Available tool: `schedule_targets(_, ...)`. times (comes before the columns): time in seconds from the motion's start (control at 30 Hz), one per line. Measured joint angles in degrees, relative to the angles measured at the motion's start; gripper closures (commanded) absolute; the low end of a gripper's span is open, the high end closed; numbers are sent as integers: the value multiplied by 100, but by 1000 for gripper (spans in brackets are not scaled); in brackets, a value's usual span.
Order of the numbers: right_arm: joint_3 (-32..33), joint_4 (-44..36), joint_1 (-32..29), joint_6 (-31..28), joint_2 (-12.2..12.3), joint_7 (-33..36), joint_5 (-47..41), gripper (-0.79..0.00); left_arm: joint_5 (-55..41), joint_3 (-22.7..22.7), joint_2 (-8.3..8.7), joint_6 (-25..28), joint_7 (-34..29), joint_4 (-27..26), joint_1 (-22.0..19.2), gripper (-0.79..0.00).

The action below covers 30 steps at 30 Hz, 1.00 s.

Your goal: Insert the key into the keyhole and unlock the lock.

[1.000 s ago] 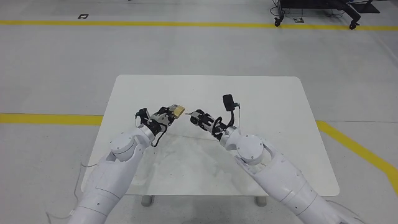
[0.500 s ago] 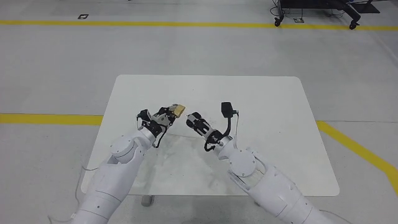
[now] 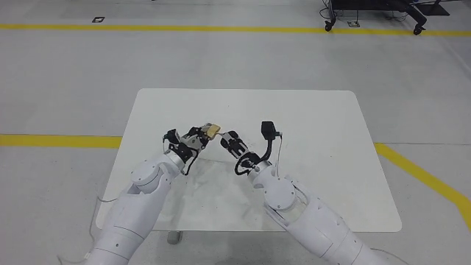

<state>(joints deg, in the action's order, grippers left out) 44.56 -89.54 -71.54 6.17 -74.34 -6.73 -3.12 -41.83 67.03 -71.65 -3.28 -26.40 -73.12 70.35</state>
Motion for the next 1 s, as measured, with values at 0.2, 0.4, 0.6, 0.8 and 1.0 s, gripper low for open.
schedule_targets(0.2, -24, 70, 29, 159, -89, -138, 93, 0, 74, -15, -14, 0, -27, 5, -12, 0)
schedule_targets(0.4, -24, 78, 6, 200, -154, -183, 220, 0, 270, 6, -16, 77, 63, -27, -10, 0)
schedule_targets(0.6, -31, 85, -19, 264, -209, -172, 411, 0, 679, -39, -16, 137, 245, -150, 29, 0)
schedule_targets(0.8, -35, 142, -17, 313, -278, -246, 542, 0, 636, -68, -43, 109, 261, -199, 52, 0)
schedule_targets(1.0, -86, 207, -16, 365, -356, -302, 686, 0, 559, -62, -62, 72, 205, -173, 42, 0)
